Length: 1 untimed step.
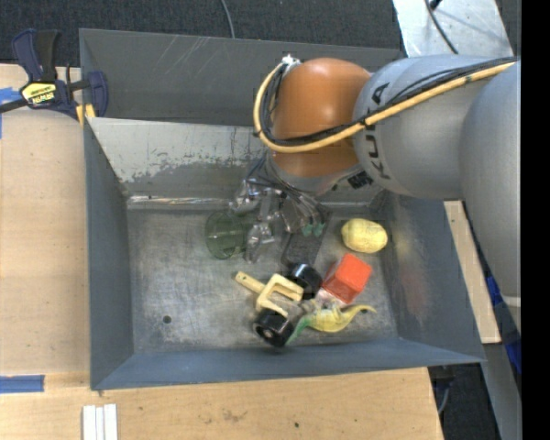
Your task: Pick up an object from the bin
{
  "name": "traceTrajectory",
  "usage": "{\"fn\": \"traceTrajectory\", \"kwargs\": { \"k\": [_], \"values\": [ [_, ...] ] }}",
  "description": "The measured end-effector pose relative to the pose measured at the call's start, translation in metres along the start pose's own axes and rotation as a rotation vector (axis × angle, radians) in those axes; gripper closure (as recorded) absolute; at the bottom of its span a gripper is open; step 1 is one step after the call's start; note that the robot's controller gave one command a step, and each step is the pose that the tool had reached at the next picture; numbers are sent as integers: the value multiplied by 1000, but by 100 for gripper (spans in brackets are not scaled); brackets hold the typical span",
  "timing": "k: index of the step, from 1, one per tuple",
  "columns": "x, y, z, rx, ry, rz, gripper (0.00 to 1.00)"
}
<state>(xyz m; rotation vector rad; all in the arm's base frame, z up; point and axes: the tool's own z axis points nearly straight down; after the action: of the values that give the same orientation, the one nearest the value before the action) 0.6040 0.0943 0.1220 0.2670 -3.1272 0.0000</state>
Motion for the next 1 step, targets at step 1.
{"fn": "traceTrajectory", "kwargs": {
  "k": [1],
  "values": [
    [-5, 0, -43, 1, -11, -3, 100]
  ]
}}
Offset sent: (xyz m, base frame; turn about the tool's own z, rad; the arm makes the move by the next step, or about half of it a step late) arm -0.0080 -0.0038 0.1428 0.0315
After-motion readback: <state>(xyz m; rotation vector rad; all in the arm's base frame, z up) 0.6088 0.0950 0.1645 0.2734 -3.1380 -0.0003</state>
